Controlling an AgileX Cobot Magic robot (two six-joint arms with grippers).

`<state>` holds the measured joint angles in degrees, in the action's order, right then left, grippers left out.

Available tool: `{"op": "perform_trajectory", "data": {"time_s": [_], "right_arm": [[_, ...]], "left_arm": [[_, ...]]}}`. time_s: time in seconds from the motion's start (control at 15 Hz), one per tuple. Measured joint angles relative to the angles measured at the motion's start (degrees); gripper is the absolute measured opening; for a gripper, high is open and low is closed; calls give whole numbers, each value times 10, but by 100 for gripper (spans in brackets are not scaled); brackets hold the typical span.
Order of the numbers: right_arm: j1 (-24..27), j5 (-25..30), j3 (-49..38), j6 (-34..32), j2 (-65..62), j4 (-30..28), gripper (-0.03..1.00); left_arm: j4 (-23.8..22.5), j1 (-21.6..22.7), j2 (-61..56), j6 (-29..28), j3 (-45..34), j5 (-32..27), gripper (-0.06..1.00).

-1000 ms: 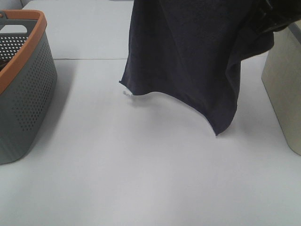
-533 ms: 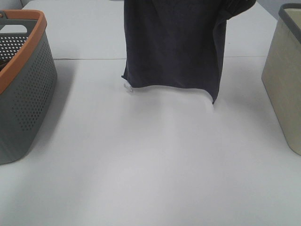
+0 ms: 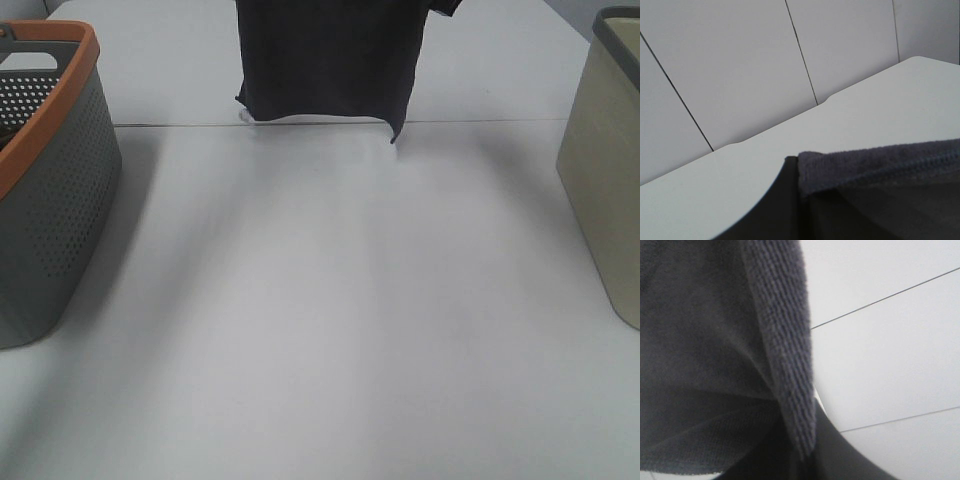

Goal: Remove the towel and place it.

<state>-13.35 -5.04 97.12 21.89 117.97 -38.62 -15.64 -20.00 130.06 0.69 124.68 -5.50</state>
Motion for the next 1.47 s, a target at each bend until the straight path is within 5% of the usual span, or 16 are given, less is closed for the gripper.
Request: {"op": "perform_trajectory", "data": {"time_s": [0.27,0.4,0.67,1.0,1.2,1.33,1.47], "right_arm": [[7,-42,5,-1,72,51,0],[5,-13,-26,-18,83,96,0],[-50,221,-54,-26,83,208,0],[-70,488,-55,143,77,466,0],[-70,639,-55,175,66,500,0],[-70,724,-55,203,66,501,0],[-70,739,-55,211,60,501,0]], "left_arm": [[-1,-3,46,-1,0,2,0],[-2,-16,57,-1,0,-63,0],[22,-51,57,9,0,-271,0],[146,-53,57,98,0,-477,0],[162,-53,57,132,0,-611,0],[168,-53,57,142,-7,-636,0],[194,-53,56,144,-19,-637,0]]}}
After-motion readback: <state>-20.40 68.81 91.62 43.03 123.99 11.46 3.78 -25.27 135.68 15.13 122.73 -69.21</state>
